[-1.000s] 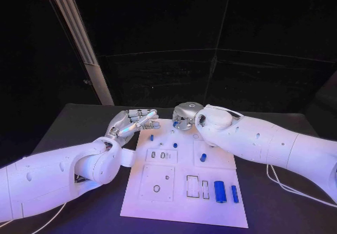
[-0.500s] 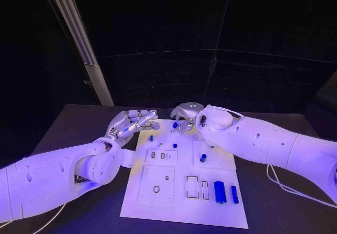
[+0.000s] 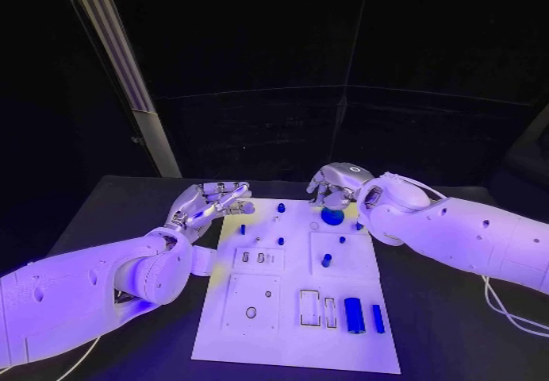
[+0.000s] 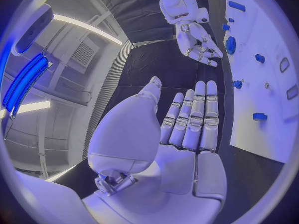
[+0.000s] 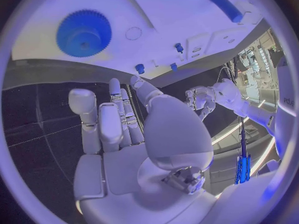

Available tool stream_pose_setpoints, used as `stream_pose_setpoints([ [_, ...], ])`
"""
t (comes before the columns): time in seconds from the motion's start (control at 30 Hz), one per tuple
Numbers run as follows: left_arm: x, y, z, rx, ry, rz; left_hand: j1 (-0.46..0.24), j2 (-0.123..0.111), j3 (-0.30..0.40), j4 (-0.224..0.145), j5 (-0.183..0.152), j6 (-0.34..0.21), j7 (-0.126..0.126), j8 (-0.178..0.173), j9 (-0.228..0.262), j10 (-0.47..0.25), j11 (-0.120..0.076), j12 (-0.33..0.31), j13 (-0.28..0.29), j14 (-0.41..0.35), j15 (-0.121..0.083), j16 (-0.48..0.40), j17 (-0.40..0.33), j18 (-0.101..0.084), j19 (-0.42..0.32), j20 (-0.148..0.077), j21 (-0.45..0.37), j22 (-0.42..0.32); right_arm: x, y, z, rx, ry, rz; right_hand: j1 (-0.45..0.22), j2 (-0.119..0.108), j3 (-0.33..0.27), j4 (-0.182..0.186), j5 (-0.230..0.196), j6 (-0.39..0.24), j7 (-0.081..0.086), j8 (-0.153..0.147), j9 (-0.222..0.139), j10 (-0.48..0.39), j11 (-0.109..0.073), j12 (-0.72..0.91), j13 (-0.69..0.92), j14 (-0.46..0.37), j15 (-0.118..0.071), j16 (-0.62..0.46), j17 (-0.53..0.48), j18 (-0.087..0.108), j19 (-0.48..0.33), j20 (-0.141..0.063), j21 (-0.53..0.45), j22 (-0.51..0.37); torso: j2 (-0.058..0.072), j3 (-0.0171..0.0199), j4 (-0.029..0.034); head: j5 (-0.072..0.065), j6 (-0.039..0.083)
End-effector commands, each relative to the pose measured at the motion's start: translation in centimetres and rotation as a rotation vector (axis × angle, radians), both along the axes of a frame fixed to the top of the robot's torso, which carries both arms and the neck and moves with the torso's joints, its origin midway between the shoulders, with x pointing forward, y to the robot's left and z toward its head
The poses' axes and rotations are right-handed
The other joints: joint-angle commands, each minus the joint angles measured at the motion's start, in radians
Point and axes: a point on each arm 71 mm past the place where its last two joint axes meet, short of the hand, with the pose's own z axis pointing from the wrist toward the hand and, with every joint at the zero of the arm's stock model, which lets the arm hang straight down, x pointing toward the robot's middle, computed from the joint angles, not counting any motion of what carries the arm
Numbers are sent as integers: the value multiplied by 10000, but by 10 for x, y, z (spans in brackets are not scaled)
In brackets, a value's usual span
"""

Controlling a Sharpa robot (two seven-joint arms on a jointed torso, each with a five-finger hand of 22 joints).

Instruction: Assemble the parts on the task board

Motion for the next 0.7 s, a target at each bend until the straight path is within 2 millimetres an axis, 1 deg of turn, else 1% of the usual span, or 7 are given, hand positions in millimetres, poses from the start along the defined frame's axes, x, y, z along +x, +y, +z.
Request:
stream_pose_setpoints([
  [0.03,0,0,2,-55,-76,-126,57,34,-2,-44,-43,-62,115,-52,-8,-54,-9,-54,-7,-57,37,-73,10,44,38,21,-50,-14,-5,-17,3,1117,875,-632,-479,-387,-470,405,281,-58,-220,-81,-73,998,-243,730,515,395,-213,438,758,-245,455,-167,494,844,-36,31,-119,-56,46],
  [0.17,1,1,2,-46,-75,-109,61,37,-2,-49,-42,-59,110,-52,-6,-51,-11,-53,-6,-62,38,-80,10,44,34,23,-54,-17,-10,-44,0,813,1629,-1238,-662,-681,-1236,917,481,-46,-350,-97,-105,1426,-389,2017,1763,506,-349,985,1714,-415,917,-342,1029,1778,-54,74,-194,-82,29],
  [0.23,1,1,2,-42,-75,-104,61,37,-2,-49,-42,-59,110,-52,-6,-51,-11,-53,-6,-62,38,-80,10,44,34,23,-54,-17,-11,-53,-1,594,1758,-1464,-196,-532,-1837,1381,601,-61,-315,-42,-114,770,-431,3848,3921,501,-352,1264,2166,-465,1050,-363,1235,2115,-57,96,-214,-121,24],
  [0.3,2,1,1,-39,-81,-95,61,37,-2,-49,-42,-59,110,-52,-6,-51,-11,-53,-6,-62,38,-80,10,44,34,23,-54,-17,-11,-60,-2,323,1807,-1654,-6,-646,-2370,1779,561,-113,-312,10,-117,531,-386,5428,5785,523,-224,1408,2430,-459,1113,-373,1354,2318,-50,94,-208,-152,48],
  [0.43,4,3,1,-19,-118,-37,61,37,-2,-49,-42,-59,110,-52,-6,-51,-11,-53,-6,-62,38,-80,10,44,34,23,-54,-17,-10,-66,-3,33,1885,-1877,225,-597,-2624,2121,604,-231,-271,21,-128,661,-313,6614,7170,555,-274,1533,2723,-530,1158,-273,1446,2497,-36,108,-203,-181,-9],
  [0.5,5,3,1,-7,-127,-12,61,37,-2,-49,-42,-59,110,-52,-6,-51,-11,-53,-6,-62,38,-80,10,44,34,23,-54,-17,-9,-65,-4,2,1963,-1929,373,-598,-2748,2325,639,-327,-247,18,-135,629,-285,6919,7576,559,-245,1563,2786,-542,1177,-249,1489,2579,-29,92,-183,-214,-14],
  [0.7,7,3,-1,19,-123,15,122,75,18,-111,-40,-40,96,-51,1,-32,-20,-52,1,-70,37,-119,14,48,21,27,-76,-38,-5,-56,-6,-581,1691,-1880,652,-614,-2916,2624,738,-457,-207,45,-133,880,-241,7919,8733,636,-204,1763,3268,-604,1323,-211,1683,2959,6,143,-182,-206,-26],
])
